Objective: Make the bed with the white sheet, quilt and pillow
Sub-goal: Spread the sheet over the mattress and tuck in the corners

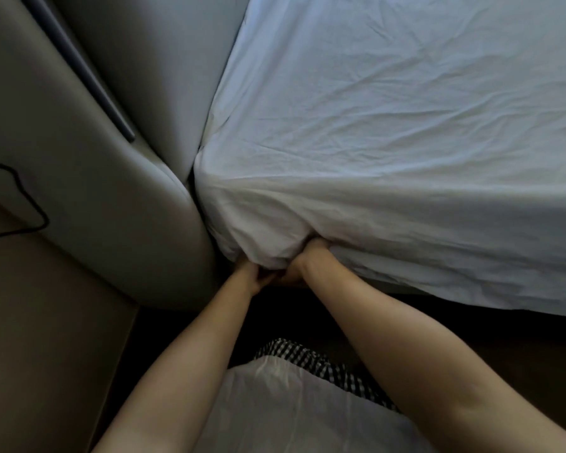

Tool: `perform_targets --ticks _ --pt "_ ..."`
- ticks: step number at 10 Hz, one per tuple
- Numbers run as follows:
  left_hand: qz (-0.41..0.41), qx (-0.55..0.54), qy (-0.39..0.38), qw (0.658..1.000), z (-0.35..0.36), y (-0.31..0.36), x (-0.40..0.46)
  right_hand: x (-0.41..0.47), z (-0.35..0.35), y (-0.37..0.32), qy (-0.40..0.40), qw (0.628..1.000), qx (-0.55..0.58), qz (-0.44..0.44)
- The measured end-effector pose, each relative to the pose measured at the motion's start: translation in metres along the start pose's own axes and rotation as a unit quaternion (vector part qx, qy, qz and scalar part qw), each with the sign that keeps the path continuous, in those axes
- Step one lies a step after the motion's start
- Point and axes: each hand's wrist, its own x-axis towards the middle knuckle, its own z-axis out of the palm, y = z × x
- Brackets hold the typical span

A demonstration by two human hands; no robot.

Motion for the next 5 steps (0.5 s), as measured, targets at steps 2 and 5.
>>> perform_targets --ticks 2,5 --pt "0.257 0.39 -0.132 0.875 -0.047 -0.002 -0.019 -0.074 -0.003 -0.013 0.052 0.989 0.135 0.008" --pt "0.684 0.215 -0.074 0.693 -0.062 0.073 -0.129 -0.151 0.024 -0.025 -0.108 0.957 -0.267 -0.019"
